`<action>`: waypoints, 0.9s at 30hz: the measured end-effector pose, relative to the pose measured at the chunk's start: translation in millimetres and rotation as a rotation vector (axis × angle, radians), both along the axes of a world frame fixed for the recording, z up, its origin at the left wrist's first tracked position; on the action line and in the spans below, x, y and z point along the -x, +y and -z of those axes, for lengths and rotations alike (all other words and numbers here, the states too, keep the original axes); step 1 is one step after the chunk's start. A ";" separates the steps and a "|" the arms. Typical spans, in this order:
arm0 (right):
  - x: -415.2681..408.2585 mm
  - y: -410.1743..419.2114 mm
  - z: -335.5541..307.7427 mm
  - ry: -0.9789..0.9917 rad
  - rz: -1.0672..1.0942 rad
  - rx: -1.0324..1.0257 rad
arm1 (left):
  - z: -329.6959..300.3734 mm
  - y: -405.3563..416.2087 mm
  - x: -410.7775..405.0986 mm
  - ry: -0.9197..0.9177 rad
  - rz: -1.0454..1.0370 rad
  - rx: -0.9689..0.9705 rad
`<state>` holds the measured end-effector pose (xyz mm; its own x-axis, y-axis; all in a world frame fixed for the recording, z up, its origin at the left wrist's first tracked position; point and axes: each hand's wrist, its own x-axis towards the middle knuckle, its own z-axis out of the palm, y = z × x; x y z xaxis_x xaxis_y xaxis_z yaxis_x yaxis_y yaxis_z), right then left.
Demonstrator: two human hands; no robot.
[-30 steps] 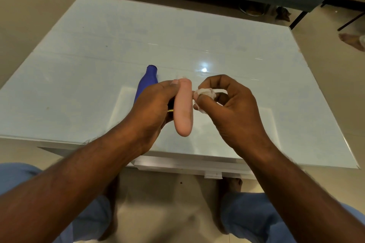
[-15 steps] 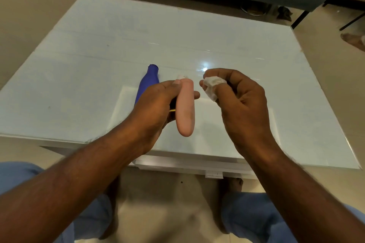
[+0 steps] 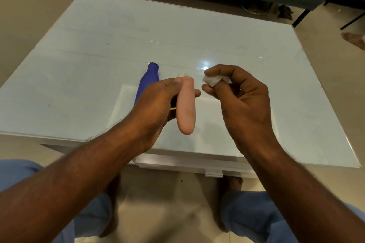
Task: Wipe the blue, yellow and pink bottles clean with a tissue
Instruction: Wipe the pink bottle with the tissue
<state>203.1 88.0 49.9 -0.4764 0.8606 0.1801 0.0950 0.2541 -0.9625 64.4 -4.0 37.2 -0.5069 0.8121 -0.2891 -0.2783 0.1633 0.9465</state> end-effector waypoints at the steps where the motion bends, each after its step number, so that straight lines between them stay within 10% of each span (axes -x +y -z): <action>1: 0.2 -0.6 -0.7 -0.006 0.009 0.010 | 0.6 0.0 0.4 -0.010 0.004 0.005; 27: 0.3 -0.2 3.7 -0.101 -0.049 -0.048 | -3.0 -1.6 -2.3 -0.008 -0.012 0.047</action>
